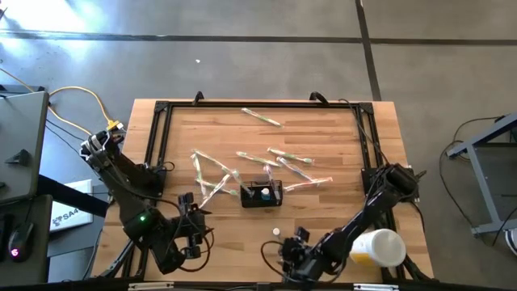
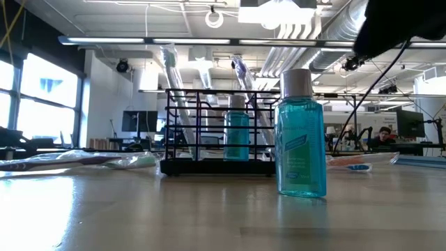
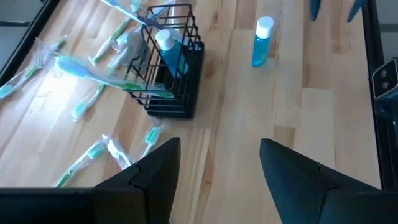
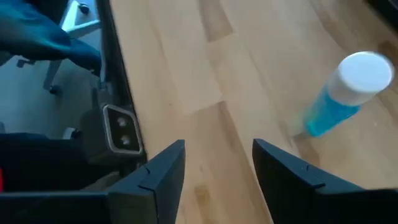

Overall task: Pick & Place toothbrushing station
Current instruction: Put the mouthwash into the wire organizer

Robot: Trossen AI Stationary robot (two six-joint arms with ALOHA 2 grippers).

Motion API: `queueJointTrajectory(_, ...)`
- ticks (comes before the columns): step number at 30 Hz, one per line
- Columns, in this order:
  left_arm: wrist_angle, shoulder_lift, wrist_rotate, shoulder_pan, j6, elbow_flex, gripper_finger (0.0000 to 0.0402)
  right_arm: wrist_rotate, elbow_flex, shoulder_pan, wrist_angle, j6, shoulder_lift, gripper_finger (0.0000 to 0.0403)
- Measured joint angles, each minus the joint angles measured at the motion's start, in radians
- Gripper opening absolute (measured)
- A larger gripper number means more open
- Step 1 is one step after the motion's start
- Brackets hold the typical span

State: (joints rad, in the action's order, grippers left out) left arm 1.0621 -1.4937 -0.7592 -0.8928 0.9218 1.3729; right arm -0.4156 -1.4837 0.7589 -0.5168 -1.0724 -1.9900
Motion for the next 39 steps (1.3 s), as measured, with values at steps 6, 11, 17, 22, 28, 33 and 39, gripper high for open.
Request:
queueJointTrajectory(6,0.002,0.0,0.014,0.0,-0.008,0.0,0.0214,0.092,0.028,0.001,0.028,0.009,-0.016,0.0177)
queueJointTrajectory(11,-0.016,0.0,0.019,0.0,-0.035,0.0,0.0214,0.039,0.062,-0.003,0.015,-0.09,-0.015,0.0176)
queueJointTrajectory(17,-0.022,0.0,0.019,0.0,-0.035,0.0,0.0214,-0.147,0.133,0.0,0.017,-0.155,-0.013,0.0176)
queueJointTrajectory(22,-0.026,0.0,0.019,0.0,-0.035,0.0,0.0214,-0.189,0.203,0.0,0.105,-0.162,-0.013,0.0176)
queueJointTrajectory(28,-0.061,0.0,0.015,0.001,-0.057,0.0,0.0214,-0.233,0.278,0.0,0.26,-0.088,-0.013,0.0176)
queueJointTrajectory(33,-0.075,0.0,0.015,0.001,-0.064,0.0,0.0214,-0.29,0.296,0.0,0.263,-0.076,-0.013,0.0176)
queueJointTrajectory(39,-0.075,0.0,0.015,0.001,-0.064,0.0,0.0214,-0.349,0.294,-0.008,0.278,-0.029,-0.013,0.0176)
